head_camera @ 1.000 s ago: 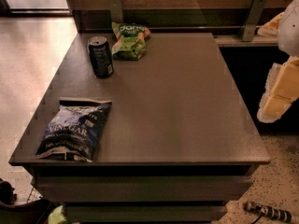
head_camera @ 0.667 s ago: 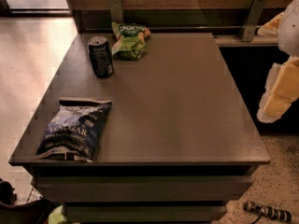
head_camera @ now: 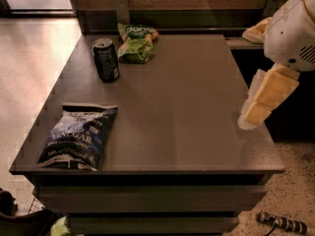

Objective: Pick blue chip bag

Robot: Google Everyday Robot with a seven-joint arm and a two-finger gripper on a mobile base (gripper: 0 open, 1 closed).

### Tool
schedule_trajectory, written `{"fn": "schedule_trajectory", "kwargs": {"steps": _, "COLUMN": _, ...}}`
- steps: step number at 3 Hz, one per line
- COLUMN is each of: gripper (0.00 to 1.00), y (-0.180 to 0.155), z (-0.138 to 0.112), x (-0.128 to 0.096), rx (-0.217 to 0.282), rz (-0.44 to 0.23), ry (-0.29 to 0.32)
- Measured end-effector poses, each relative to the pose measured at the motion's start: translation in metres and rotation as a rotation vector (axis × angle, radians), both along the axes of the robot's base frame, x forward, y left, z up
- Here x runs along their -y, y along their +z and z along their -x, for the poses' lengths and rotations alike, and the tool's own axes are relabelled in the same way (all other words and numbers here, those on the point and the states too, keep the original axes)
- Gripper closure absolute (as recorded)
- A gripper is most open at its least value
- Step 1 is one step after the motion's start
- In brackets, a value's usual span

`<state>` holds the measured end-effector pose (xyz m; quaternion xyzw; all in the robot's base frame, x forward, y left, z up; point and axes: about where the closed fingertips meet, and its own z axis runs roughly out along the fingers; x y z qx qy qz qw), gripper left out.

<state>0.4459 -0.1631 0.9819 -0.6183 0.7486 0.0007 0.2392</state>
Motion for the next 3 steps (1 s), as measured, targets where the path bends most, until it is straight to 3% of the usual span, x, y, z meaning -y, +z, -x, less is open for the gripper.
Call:
{"fn": "schedule_trajectory", "kwargs": {"steps": 1, "gripper": 0.00, "y": -0.005, "z": -0.006, "x": -0.066, "rx": 0.027, "rz": -0.147, "ry": 0.090}}
{"fn": "schedule_trajectory", "kwargs": {"steps": 2, "gripper": 0.00, "y": -0.014, "z": -0.006, "x": -0.137, "rx": 0.037, "rz": -0.200, "ry": 0.142}}
{"fn": "schedule_trajectory", "kwargs": {"steps": 3, "gripper": 0.00, "y": -0.034, "z": -0.010, "x": -0.192, "rx": 0.019, "rz": -0.184, "ry": 0.135}}
